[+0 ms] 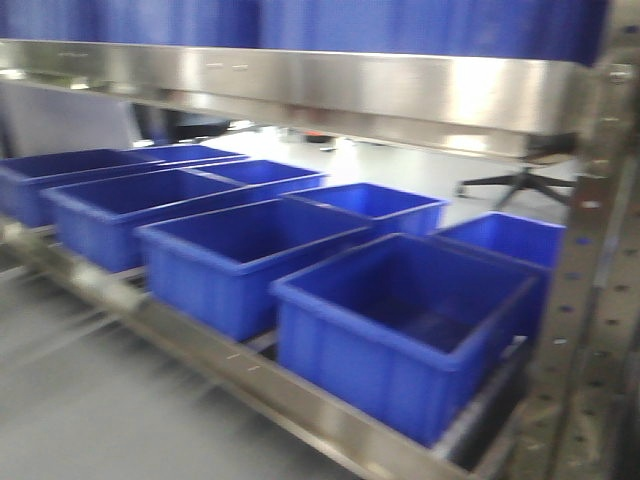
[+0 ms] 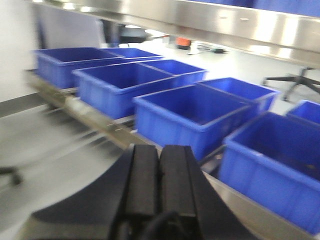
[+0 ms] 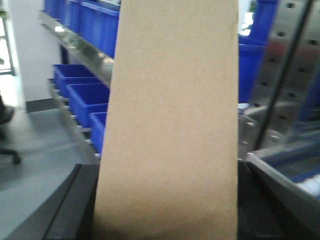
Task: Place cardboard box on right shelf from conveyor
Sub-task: 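Turn the base to face the steel shelf rack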
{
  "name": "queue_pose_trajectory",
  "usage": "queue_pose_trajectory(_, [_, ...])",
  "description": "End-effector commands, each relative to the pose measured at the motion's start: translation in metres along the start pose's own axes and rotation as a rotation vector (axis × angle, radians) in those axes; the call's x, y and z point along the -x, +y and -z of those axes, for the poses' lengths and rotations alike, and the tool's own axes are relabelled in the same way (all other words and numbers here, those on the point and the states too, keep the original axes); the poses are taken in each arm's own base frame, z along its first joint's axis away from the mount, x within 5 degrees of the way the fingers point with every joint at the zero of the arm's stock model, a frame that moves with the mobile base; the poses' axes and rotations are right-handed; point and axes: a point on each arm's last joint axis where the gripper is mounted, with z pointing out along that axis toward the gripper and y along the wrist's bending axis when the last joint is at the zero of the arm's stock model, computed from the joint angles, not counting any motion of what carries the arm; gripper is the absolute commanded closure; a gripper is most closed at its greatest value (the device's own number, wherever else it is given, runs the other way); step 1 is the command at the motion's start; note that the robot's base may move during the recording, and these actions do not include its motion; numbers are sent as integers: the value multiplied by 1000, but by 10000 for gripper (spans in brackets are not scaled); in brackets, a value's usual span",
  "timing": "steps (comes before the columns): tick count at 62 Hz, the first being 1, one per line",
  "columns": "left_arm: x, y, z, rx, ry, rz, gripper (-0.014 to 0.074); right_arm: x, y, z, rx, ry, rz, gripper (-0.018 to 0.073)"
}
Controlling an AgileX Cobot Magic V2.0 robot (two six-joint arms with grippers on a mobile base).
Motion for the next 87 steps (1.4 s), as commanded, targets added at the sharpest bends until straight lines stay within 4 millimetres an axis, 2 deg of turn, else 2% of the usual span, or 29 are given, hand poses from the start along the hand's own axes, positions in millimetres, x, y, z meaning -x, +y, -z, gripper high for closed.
queue_pose_trajectory(1, [6, 0, 1, -3, -92, 6, 713, 17, 0, 1, 2, -115, 18, 344])
queue_pose_trajectory(87, [7, 0, 1, -4, -96, 6, 713, 17, 0, 1, 2, -115, 18, 344])
